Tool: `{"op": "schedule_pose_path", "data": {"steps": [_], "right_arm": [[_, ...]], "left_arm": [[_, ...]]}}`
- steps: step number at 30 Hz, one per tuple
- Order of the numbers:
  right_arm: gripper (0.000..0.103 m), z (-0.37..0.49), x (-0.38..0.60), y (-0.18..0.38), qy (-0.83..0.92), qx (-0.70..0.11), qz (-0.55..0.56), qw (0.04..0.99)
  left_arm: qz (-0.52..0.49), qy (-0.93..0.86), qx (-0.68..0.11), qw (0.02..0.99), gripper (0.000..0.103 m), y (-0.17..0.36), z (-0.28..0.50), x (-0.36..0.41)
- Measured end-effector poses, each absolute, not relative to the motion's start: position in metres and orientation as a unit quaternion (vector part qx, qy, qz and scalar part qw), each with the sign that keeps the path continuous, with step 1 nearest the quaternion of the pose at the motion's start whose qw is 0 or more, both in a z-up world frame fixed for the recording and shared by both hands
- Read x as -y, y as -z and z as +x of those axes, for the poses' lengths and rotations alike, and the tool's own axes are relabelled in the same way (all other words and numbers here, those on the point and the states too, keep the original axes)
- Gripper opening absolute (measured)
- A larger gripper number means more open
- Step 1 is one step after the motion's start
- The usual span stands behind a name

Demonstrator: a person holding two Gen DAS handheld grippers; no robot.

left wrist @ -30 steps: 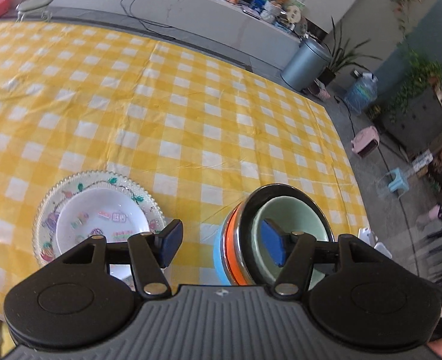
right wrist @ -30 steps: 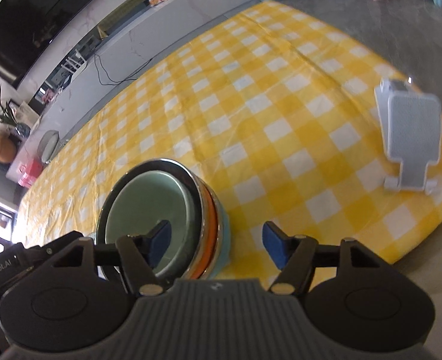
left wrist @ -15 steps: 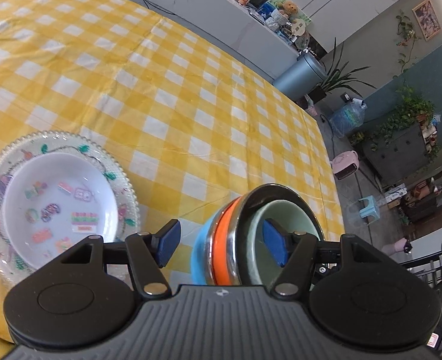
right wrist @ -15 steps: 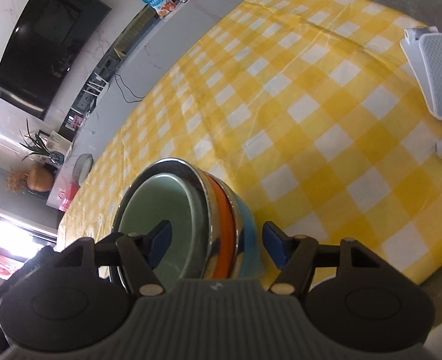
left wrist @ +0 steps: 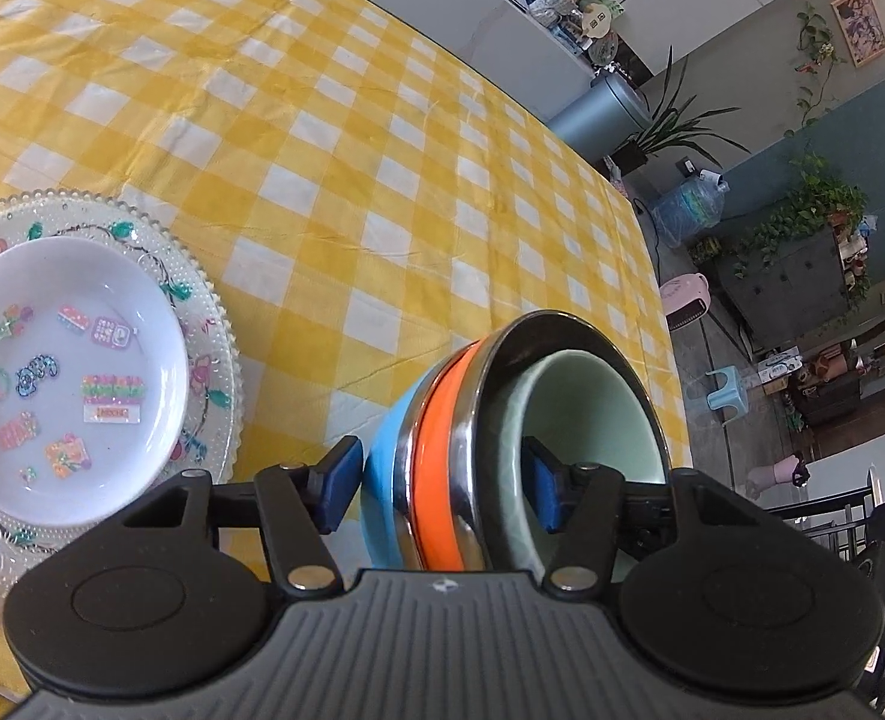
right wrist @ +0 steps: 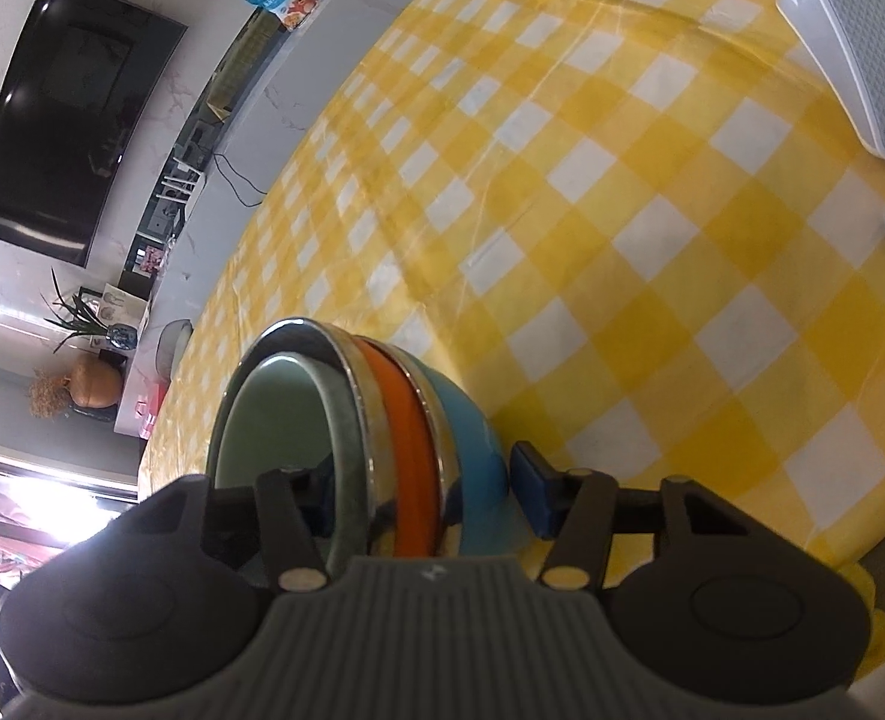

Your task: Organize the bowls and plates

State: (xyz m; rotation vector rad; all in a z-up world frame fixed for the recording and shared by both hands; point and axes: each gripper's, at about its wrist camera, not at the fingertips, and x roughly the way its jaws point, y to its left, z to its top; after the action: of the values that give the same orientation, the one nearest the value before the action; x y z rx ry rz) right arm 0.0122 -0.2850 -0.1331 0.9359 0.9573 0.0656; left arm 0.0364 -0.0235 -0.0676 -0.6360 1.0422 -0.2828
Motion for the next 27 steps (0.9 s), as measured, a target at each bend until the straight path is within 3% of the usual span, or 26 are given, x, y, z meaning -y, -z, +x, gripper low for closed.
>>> {"op": "schedule_pose_path", "data": {"steps": [27], "right_arm": [[0.047, 0.001, 0.262, 0.11, -0.056, -0.449, 0.417, 0.789]], "left_arm": [[-0.274, 0.108, -0.468, 0.833, 0.058, 0.03, 0.014, 0.003]]}}
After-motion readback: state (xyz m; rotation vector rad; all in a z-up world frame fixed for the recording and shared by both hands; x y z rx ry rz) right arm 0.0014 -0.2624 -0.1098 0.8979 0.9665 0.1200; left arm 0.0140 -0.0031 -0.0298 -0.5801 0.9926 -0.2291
